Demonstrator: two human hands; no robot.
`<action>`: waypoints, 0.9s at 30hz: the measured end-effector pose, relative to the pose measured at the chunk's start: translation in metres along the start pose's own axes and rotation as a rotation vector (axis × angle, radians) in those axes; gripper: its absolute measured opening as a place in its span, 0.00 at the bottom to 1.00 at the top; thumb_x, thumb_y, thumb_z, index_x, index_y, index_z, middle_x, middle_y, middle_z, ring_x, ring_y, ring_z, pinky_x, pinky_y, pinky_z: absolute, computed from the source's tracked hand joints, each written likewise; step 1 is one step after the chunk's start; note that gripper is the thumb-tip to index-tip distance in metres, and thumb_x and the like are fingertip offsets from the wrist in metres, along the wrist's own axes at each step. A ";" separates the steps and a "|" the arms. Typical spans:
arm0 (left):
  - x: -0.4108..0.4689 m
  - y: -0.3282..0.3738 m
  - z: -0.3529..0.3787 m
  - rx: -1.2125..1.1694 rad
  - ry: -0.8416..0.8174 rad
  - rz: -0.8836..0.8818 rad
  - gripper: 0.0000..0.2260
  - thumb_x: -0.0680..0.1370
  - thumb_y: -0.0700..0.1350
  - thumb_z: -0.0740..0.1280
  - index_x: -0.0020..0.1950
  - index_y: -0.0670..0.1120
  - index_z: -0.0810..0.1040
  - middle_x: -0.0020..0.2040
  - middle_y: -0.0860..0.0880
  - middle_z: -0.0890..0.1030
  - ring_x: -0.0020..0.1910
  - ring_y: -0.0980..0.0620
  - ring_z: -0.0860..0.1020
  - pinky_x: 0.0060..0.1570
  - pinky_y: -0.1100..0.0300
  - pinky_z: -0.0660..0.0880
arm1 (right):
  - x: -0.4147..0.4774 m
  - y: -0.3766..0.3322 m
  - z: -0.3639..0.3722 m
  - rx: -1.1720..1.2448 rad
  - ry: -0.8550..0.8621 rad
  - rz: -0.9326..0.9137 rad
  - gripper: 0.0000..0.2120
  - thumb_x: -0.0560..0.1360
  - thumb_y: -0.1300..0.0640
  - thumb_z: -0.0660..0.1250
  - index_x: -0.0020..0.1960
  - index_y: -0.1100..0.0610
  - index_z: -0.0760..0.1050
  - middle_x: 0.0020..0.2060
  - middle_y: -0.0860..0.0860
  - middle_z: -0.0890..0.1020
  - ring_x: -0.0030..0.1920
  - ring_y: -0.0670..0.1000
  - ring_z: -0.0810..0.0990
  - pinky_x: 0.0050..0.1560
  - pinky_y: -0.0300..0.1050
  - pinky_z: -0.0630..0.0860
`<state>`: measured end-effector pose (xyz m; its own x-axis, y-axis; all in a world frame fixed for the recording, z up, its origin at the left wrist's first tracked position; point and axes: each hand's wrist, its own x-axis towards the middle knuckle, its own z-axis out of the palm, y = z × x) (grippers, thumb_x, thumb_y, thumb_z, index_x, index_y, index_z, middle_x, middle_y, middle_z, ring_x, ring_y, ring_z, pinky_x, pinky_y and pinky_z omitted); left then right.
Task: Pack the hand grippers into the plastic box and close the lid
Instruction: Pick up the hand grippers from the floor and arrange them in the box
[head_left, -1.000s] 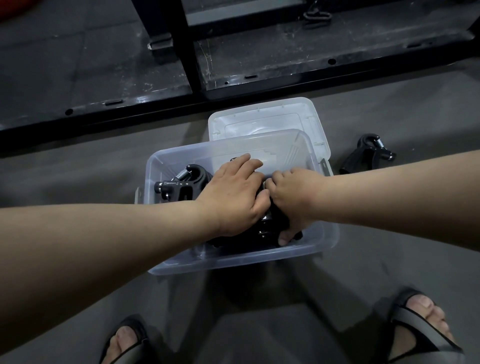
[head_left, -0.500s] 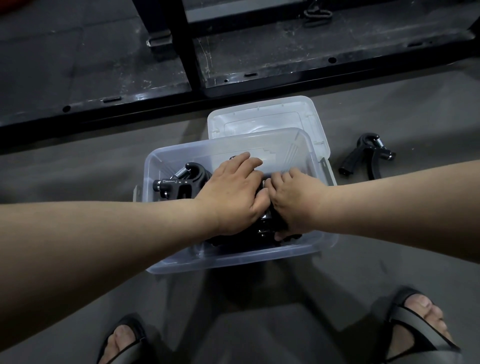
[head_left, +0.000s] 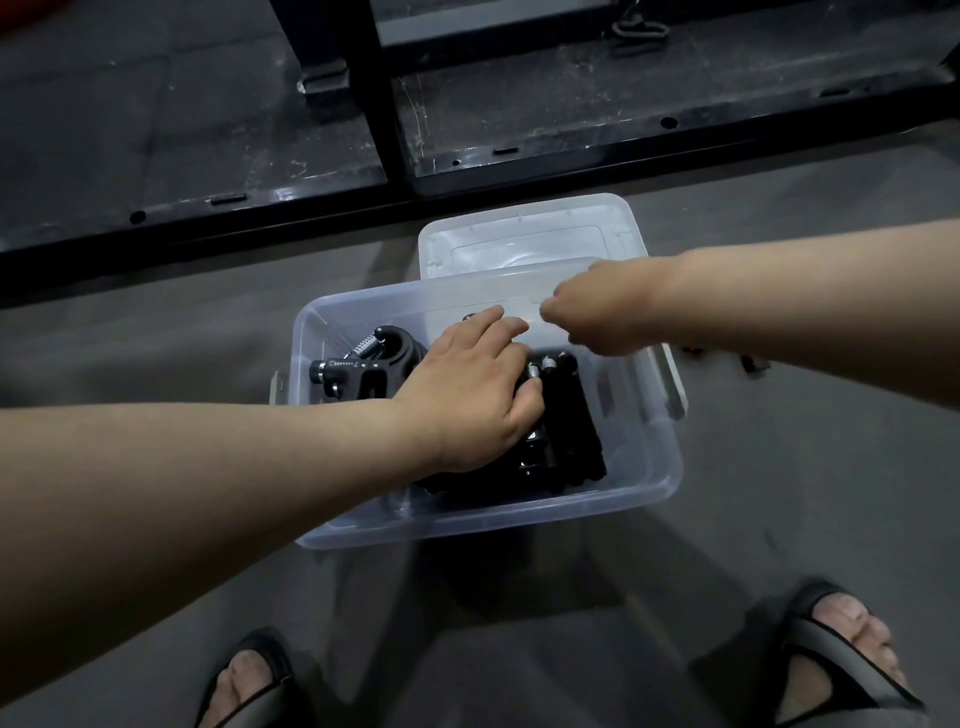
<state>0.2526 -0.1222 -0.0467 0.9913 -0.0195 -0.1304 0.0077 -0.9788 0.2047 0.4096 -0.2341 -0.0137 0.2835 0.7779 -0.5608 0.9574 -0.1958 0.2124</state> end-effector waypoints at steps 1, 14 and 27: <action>0.000 0.000 0.000 0.003 0.000 0.001 0.30 0.76 0.59 0.43 0.65 0.47 0.74 0.76 0.49 0.64 0.78 0.48 0.52 0.76 0.52 0.50 | 0.000 -0.001 0.004 -0.020 -0.010 -0.024 0.05 0.80 0.53 0.61 0.53 0.54 0.70 0.52 0.52 0.79 0.52 0.57 0.79 0.59 0.51 0.72; 0.000 0.000 -0.001 0.002 -0.015 0.003 0.29 0.76 0.59 0.44 0.68 0.48 0.73 0.75 0.50 0.64 0.78 0.49 0.52 0.76 0.52 0.50 | 0.017 -0.037 0.037 -0.033 0.025 -0.163 0.12 0.81 0.53 0.55 0.58 0.53 0.75 0.53 0.51 0.81 0.53 0.56 0.79 0.56 0.52 0.75; -0.001 0.001 -0.002 -0.018 -0.018 -0.005 0.29 0.76 0.59 0.45 0.69 0.49 0.72 0.76 0.50 0.63 0.78 0.49 0.51 0.76 0.53 0.49 | 0.016 -0.044 0.037 0.016 -0.034 -0.122 0.17 0.82 0.51 0.52 0.67 0.54 0.69 0.61 0.51 0.76 0.58 0.56 0.76 0.54 0.50 0.74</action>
<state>0.2522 -0.1224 -0.0446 0.9887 -0.0187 -0.1490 0.0150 -0.9750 0.2218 0.3741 -0.2347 -0.0617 0.1666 0.7756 -0.6089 0.9855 -0.1109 0.1284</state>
